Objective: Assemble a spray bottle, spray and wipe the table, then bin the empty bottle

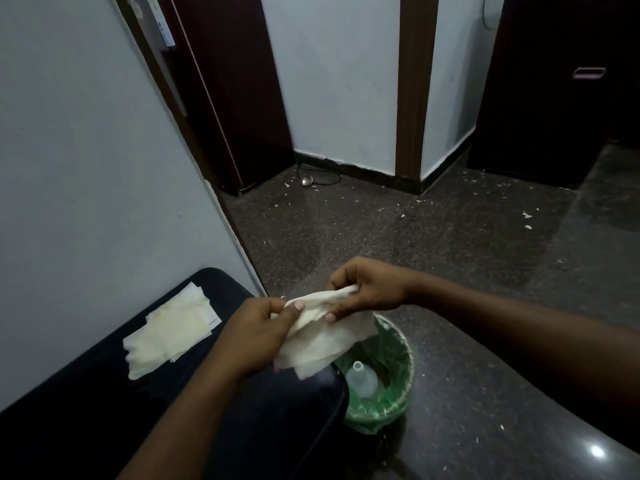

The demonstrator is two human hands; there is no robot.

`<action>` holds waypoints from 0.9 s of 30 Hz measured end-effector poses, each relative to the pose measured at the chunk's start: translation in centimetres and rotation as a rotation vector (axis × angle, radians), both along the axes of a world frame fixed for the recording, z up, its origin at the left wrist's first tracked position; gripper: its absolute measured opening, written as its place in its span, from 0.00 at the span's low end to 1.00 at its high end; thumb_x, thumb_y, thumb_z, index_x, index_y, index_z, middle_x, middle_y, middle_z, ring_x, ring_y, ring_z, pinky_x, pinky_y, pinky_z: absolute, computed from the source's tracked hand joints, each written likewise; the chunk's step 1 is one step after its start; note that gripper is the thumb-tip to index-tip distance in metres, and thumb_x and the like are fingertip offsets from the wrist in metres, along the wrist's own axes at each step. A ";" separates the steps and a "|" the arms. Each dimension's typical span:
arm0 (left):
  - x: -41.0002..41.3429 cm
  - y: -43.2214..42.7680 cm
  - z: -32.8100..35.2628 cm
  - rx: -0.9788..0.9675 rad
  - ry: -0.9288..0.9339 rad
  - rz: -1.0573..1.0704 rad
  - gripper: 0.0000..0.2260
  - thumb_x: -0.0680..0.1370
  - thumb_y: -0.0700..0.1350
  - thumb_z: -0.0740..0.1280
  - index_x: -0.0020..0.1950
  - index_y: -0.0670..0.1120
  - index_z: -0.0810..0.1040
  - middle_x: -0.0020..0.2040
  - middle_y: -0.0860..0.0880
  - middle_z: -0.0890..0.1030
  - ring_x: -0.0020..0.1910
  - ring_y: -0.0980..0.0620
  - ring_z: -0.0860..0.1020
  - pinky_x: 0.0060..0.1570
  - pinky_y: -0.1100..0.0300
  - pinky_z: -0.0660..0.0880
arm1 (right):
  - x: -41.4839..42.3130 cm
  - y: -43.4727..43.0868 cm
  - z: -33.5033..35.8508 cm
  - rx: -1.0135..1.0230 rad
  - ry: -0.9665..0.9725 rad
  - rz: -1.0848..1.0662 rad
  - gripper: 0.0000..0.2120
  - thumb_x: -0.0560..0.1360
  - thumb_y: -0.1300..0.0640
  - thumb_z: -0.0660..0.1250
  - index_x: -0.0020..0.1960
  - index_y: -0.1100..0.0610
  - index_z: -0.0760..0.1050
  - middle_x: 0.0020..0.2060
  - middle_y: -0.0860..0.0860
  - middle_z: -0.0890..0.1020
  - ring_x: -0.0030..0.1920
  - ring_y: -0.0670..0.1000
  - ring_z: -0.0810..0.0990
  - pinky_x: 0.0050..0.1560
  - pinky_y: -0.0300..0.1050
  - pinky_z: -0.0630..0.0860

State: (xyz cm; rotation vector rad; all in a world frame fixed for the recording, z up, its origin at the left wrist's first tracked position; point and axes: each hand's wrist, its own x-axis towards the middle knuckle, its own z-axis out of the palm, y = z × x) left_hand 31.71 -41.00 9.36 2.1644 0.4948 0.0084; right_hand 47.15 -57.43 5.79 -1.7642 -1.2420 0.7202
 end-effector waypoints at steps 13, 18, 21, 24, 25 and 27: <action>-0.9 1.7 -0.9 -0.051 -0.047 0.123 0.02 0.78 0.42 0.69 0.47 0.47 0.81 0.44 0.46 0.85 0.46 0.48 0.84 0.50 0.50 0.80 | 2.1 -0.7 -5.8 -0.467 -0.280 -0.328 0.13 0.75 0.47 0.69 0.48 0.57 0.84 0.35 0.51 0.82 0.37 0.49 0.79 0.35 0.42 0.72; -1.4 2.8 -1.3 -0.064 -0.075 0.141 0.05 0.79 0.42 0.69 0.44 0.47 0.82 0.40 0.48 0.87 0.43 0.49 0.85 0.42 0.53 0.80 | 2.2 -0.2 -10.2 -0.563 -0.172 -0.367 0.14 0.73 0.49 0.71 0.44 0.61 0.82 0.36 0.53 0.79 0.37 0.50 0.76 0.33 0.42 0.68; -1.9 3.8 -1.9 -0.058 -0.061 0.164 0.05 0.79 0.41 0.69 0.44 0.47 0.82 0.41 0.48 0.87 0.43 0.49 0.84 0.42 0.53 0.80 | 2.6 -0.1 -12.9 -0.559 -0.095 -0.407 0.16 0.72 0.49 0.73 0.43 0.64 0.81 0.34 0.53 0.78 0.35 0.50 0.75 0.29 0.39 0.67; -2.2 4.9 -2.4 -0.064 -0.050 0.196 0.05 0.79 0.40 0.69 0.43 0.46 0.82 0.40 0.49 0.87 0.44 0.48 0.84 0.42 0.54 0.79 | 3.4 0.1 -15.7 -0.583 -0.035 -0.436 0.13 0.72 0.50 0.73 0.43 0.61 0.81 0.34 0.53 0.78 0.32 0.48 0.74 0.28 0.37 0.68; -2.3 5.0 -2.3 -0.057 -0.043 0.203 0.05 0.78 0.40 0.69 0.43 0.46 0.82 0.40 0.49 0.87 0.44 0.48 0.85 0.42 0.54 0.79 | 3.7 0.1 -16.5 -0.614 -0.025 -0.451 0.12 0.73 0.51 0.73 0.44 0.61 0.82 0.36 0.54 0.80 0.33 0.49 0.76 0.31 0.37 0.70; -2.5 5.5 -2.2 -0.032 -0.056 0.224 0.06 0.78 0.40 0.69 0.42 0.47 0.82 0.40 0.49 0.87 0.44 0.49 0.85 0.42 0.54 0.79 | 4.6 -0.5 -18.4 -0.674 -0.079 -0.500 0.10 0.74 0.56 0.71 0.48 0.63 0.82 0.42 0.58 0.84 0.41 0.52 0.80 0.39 0.40 0.72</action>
